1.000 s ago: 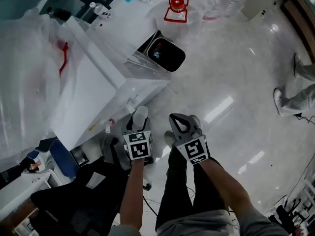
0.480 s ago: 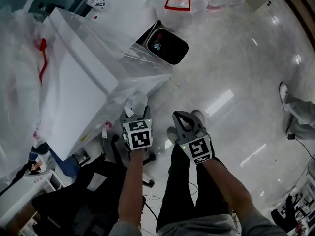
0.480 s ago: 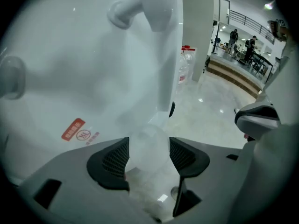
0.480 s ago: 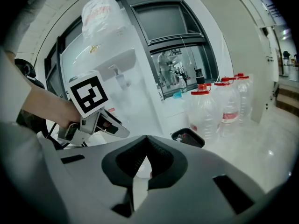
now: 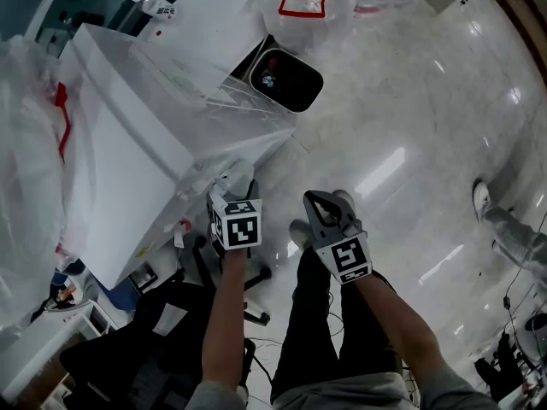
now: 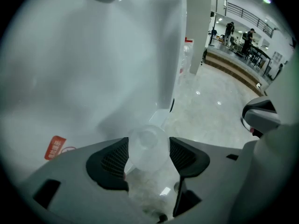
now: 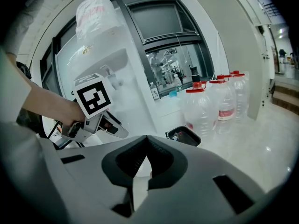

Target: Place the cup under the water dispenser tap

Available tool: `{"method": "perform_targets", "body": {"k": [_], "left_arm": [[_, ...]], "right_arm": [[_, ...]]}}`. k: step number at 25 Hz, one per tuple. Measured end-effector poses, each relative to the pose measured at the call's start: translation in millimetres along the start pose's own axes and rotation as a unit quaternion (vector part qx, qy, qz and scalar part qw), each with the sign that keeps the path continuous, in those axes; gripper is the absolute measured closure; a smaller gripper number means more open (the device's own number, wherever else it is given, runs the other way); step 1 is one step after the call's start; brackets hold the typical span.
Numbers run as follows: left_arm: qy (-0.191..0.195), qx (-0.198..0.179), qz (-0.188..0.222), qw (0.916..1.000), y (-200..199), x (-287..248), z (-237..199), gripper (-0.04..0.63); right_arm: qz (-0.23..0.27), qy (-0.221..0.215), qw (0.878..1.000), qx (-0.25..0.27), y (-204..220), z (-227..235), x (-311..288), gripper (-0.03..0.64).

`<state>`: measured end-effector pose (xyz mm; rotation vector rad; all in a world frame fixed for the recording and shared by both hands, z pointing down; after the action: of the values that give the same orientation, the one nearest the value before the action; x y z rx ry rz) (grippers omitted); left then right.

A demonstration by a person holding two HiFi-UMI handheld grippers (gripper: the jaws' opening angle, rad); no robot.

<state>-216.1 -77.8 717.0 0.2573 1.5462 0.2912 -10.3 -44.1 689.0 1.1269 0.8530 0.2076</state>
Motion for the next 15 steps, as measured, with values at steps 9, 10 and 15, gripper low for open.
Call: {"method": "perform_targets", "body": {"k": [9,10,15], "left_arm": [[-0.005,-0.036,0.008,0.9993,-9.6,-4.6,4.5,0.319],[-0.005,-0.040,0.010,0.9992,-10.0,-4.8,5.1,0.318],[-0.009,-0.067,0.007,0.9977,-4.9,-7.0,9.1,0.309]], "right_arm": [[-0.008,0.000,1.000,-0.003,5.3,3.8,-0.2,0.606],[-0.006,0.001,1.000,-0.006,5.4,4.6,-0.6,0.606],[-0.006,0.003,1.000,-0.010,6.1,5.4,-0.5,0.606]]}}
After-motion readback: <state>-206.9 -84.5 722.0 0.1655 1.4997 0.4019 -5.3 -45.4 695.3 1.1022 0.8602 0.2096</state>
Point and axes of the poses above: the fingertips, and each gripper's own axes: x backward along the fingers, z to its right, y out of its underside, the point moved 8 cm from there along x, backward along the fingers, and after that the axes turned 11 degrees about x, right-handed, at the moved point
